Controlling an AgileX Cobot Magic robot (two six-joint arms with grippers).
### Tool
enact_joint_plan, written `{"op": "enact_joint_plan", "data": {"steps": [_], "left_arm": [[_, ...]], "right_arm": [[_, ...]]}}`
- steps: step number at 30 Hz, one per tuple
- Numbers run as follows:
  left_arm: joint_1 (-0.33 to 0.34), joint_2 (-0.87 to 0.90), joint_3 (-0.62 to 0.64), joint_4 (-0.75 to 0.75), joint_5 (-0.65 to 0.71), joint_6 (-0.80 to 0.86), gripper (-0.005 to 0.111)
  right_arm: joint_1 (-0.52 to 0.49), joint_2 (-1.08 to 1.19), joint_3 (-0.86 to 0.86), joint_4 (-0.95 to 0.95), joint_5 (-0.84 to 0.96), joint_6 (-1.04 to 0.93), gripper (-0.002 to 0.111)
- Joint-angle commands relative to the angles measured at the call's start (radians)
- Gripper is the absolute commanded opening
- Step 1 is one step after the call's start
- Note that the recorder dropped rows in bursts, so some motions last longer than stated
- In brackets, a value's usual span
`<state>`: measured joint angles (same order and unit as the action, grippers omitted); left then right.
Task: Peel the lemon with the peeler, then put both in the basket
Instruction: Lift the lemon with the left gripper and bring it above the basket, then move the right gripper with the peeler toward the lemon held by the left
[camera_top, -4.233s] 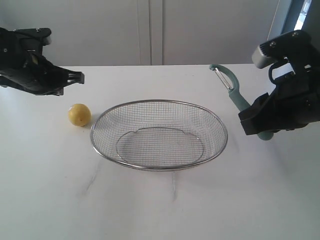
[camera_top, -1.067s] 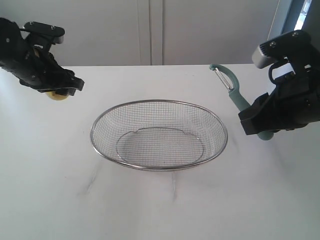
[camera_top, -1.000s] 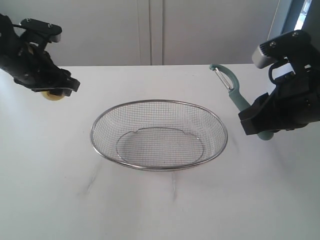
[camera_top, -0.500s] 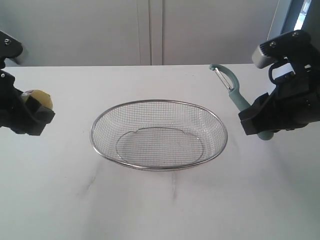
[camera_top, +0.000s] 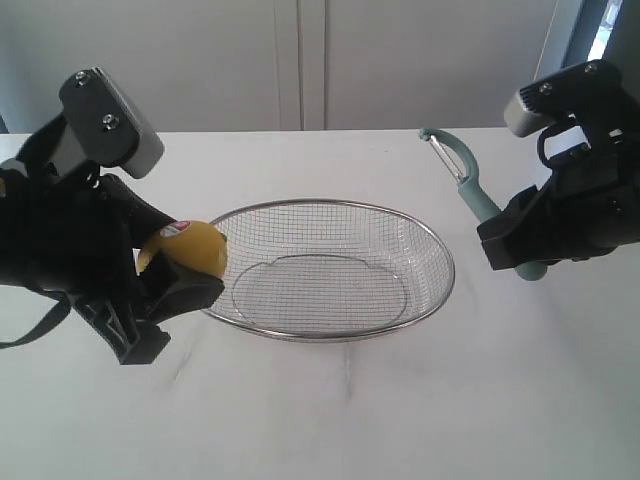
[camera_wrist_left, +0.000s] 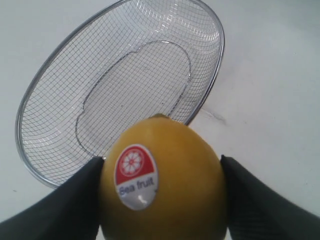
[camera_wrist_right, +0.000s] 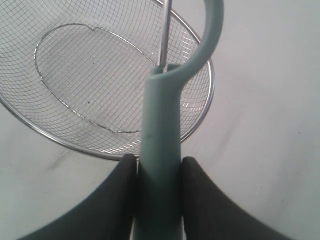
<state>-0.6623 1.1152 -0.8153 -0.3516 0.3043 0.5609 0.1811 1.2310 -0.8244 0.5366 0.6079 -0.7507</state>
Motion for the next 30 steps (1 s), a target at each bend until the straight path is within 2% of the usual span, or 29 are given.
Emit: {"op": "enact_joint_plan", "data": {"steps": [1, 14, 20, 27, 30], "left_arm": [[-0.02, -0.01, 0.005, -0.022, 0.0, 0.005, 0.0], [-0.02, -0.01, 0.005, -0.022, -0.027, 0.005, 0.0], [-0.02, -0.01, 0.005, -0.064, -0.027, 0.005, 0.0], [-0.02, -0.01, 0.005, -0.067, -0.027, 0.005, 0.0], [-0.02, -0.01, 0.005, -0.067, -0.027, 0.005, 0.0]], "right_arm": [[-0.005, -0.002, -0.006, 0.005, -0.01, -0.009, 0.0], [-0.005, -0.002, -0.006, 0.007, -0.012, -0.008, 0.0], [-0.003, -0.002, -0.006, 0.008, -0.136, 0.0, 0.0], [-0.003, -0.002, -0.006, 0.018, -0.128, 0.238, 0.0], [-0.003, -0.002, -0.006, 0.018, -0.128, 0.243, 0.0]]}}
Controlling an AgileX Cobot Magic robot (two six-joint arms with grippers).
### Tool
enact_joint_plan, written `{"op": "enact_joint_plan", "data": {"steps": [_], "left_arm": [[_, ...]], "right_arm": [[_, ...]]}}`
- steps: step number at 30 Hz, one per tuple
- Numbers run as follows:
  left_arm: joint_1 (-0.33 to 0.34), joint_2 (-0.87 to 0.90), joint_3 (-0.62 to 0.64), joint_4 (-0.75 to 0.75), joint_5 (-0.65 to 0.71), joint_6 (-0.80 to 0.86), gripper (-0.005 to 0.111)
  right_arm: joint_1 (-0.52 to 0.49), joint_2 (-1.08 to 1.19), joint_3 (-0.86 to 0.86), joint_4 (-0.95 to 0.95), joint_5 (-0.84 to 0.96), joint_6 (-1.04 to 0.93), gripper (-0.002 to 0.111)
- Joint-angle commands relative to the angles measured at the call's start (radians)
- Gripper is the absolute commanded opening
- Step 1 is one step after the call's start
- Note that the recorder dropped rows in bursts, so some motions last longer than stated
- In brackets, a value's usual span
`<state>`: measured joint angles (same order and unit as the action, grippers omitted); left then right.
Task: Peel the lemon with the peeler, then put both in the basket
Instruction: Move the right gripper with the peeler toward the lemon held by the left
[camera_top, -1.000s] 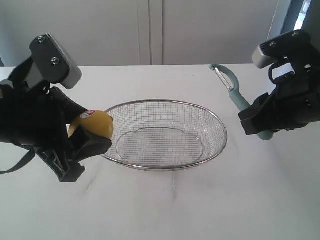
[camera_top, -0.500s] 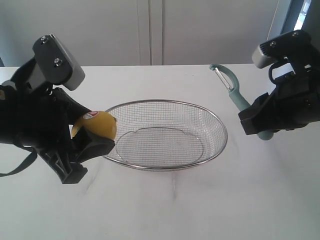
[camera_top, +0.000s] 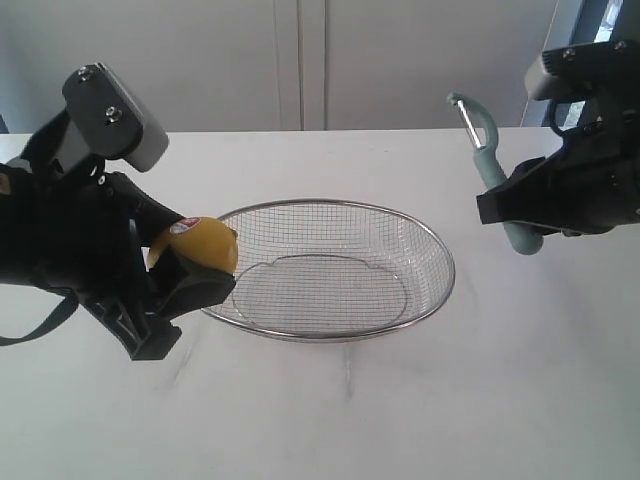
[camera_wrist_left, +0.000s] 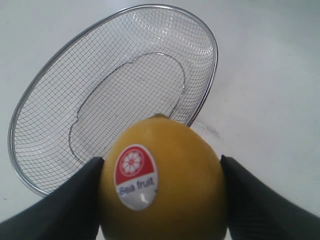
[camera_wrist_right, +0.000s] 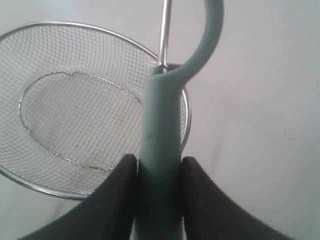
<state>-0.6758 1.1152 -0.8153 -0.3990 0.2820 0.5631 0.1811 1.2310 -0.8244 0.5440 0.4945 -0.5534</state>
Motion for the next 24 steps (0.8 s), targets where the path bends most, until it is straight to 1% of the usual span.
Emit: {"op": "enact_joint_plan", "data": {"steps": [1, 5, 9, 11, 14, 16, 18, 24], "left_arm": [[-0.007, -0.01, 0.005, -0.019, -0.005, 0.002, 0.0], [-0.007, -0.01, 0.005, -0.019, -0.005, 0.002, 0.0], [-0.007, -0.01, 0.005, -0.015, -0.005, 0.006, 0.0], [-0.007, -0.01, 0.005, -0.017, -0.005, 0.046, 0.0], [-0.007, -0.01, 0.005, -0.017, -0.007, 0.074, 0.0], [-0.007, -0.01, 0.005, -0.017, -0.026, 0.074, 0.0], [-0.007, -0.01, 0.005, -0.011, -0.027, 0.074, 0.0], [-0.007, -0.01, 0.005, -0.008, -0.028, 0.074, 0.0]], "right_arm": [[-0.003, -0.002, -0.006, 0.011, -0.015, 0.046, 0.0], [-0.003, -0.002, -0.006, 0.011, -0.003, 0.046, 0.0], [-0.003, -0.002, -0.001, 0.051, 0.074, 0.046, 0.0], [-0.003, 0.0, 0.003, 0.051, 0.095, 0.046, 0.0], [-0.003, 0.009, 0.054, 0.057, 0.092, 0.038, 0.0], [-0.003, 0.025, 0.09, 0.096, 0.097, 0.022, 0.0], [-0.003, 0.04, 0.104, 0.176, 0.133, -0.043, 0.0], [-0.003, 0.073, 0.106, 0.442, 0.316, -0.264, 0.0]]}}
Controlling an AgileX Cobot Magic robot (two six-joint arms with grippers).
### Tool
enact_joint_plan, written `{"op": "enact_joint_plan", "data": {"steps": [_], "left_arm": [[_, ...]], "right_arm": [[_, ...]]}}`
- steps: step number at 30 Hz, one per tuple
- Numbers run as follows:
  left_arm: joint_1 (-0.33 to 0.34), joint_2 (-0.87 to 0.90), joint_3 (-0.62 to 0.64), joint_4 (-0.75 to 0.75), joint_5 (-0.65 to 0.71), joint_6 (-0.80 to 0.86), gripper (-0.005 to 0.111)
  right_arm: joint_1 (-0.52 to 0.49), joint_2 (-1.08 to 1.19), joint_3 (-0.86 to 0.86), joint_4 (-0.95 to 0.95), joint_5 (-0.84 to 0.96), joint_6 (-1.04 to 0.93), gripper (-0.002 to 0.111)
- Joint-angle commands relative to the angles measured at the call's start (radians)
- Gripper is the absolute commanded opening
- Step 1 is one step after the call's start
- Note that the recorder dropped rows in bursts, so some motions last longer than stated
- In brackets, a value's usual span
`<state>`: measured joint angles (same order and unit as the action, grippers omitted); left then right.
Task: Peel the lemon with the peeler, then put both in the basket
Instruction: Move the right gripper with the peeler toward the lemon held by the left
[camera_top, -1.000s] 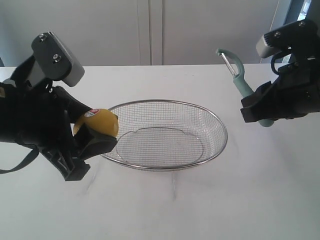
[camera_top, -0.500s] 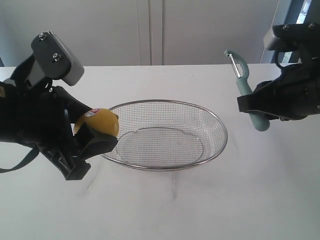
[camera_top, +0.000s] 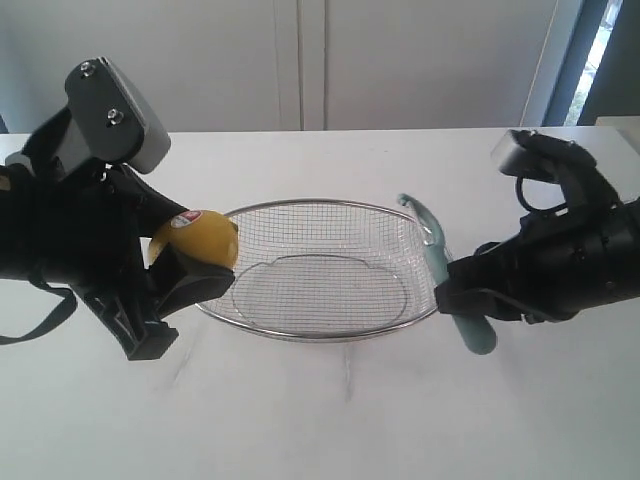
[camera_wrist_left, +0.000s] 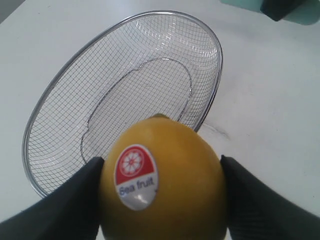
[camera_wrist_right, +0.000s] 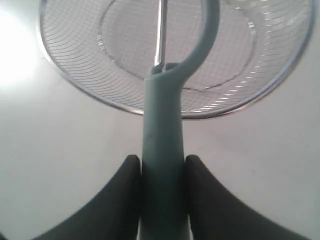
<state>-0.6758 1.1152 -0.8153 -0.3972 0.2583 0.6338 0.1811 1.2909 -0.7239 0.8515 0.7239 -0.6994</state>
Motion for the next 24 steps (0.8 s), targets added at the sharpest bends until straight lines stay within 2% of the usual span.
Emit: {"op": "enact_joint_plan", "data": {"steps": [1, 16, 21, 24], "left_arm": [[-0.007, -0.01, 0.005, -0.01, -0.005, 0.003, 0.0], [-0.007, -0.01, 0.005, -0.01, -0.005, 0.003, 0.0], [-0.007, -0.01, 0.005, -0.01, -0.005, 0.003, 0.0], [-0.007, -0.01, 0.005, -0.01, -0.005, 0.003, 0.0]], "right_arm": [[-0.003, 0.017, 0.006, 0.165, 0.105, -0.135, 0.0], [-0.003, 0.071, 0.065, 0.425, 0.213, -0.294, 0.0], [-0.001, 0.078, 0.067, 0.474, 0.231, -0.294, 0.0], [0.031, 0.081, 0.069, 0.511, 0.214, -0.315, 0.0]]}}
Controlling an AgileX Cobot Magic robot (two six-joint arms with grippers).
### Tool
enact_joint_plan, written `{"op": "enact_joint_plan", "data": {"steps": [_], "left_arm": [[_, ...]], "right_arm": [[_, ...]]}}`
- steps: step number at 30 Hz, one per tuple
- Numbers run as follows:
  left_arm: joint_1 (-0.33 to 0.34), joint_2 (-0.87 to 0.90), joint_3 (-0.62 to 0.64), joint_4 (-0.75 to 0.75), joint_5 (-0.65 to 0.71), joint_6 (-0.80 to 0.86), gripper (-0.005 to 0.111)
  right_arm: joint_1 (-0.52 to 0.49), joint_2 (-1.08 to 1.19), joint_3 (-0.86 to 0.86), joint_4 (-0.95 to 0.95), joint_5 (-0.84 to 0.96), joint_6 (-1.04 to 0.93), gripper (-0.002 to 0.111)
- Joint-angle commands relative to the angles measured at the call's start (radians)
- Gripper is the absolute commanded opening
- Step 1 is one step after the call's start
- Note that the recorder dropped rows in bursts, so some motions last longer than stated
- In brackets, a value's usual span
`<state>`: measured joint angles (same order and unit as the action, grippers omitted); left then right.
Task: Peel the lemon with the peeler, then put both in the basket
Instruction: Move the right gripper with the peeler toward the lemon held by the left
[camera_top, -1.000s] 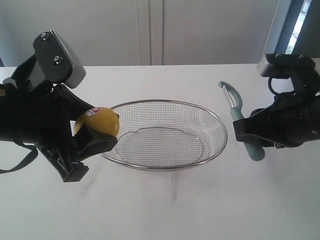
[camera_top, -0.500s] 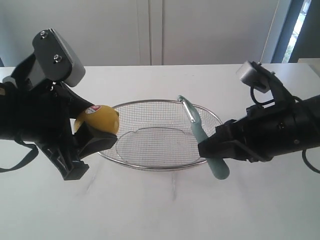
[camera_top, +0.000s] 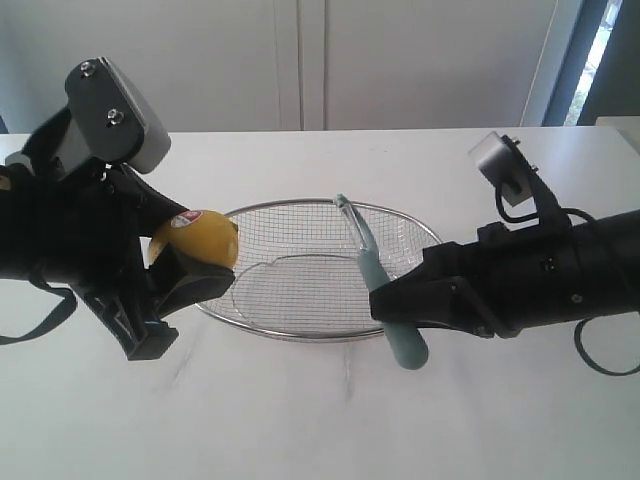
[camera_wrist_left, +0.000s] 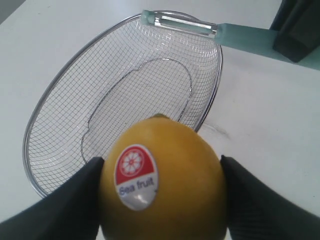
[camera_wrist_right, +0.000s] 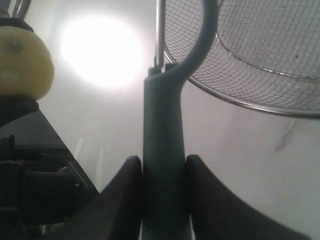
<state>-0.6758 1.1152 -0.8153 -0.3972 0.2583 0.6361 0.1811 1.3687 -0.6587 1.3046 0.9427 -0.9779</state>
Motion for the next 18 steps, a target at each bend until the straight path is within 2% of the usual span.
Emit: {"op": "enact_joint_plan", "data": {"steps": [1, 8, 18], "left_arm": [[-0.007, -0.01, 0.005, -0.01, -0.005, 0.001, 0.0], [-0.007, -0.01, 0.005, -0.013, -0.015, 0.001, 0.0], [-0.007, -0.01, 0.005, -0.013, -0.024, 0.001, 0.0]], "right_arm": [[0.046, 0.007, 0.004, 0.072, -0.011, -0.046, 0.0], [0.171, 0.047, 0.004, 0.143, -0.123, -0.057, 0.0], [0.297, 0.146, 0.002, 0.283, -0.14, -0.073, 0.0]]}}
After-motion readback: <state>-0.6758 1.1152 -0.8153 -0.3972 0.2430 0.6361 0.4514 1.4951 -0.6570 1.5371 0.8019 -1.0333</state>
